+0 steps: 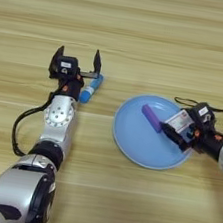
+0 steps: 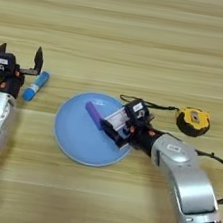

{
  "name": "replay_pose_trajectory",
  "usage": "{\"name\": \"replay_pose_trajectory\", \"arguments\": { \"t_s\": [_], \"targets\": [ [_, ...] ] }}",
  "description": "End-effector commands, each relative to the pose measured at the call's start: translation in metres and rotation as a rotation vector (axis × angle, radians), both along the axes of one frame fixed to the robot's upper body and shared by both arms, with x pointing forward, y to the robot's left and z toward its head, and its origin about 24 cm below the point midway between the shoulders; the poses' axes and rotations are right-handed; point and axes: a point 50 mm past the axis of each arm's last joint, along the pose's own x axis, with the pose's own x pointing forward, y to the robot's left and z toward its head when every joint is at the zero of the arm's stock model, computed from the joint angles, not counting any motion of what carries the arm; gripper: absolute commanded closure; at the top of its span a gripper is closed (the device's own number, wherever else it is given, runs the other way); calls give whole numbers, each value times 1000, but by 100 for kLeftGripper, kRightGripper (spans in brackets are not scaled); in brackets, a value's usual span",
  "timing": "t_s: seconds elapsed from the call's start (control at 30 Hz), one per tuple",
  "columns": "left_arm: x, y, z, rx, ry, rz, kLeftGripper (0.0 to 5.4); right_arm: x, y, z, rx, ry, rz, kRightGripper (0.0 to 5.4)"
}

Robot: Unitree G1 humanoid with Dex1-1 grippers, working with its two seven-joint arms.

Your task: Move the objects on the table

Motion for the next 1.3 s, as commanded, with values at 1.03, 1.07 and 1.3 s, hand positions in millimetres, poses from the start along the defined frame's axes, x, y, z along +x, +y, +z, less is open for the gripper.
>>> {"name": "replay_pose_trajectory", "arguments": {
  "t_s": [1.03,1.07,1.3],
  "targets": [
    [2,-3,2,9,-7,-6,0,12,-83,-40,-38,21,-382,102],
    [2,-3,2,9,-6,-6,0,12,-83,-40,-38,20,-383,94],
    [2,-2,2,9,-5,-5,0,11,-77,-37,-31,-8,-370,28]
  ]
}}
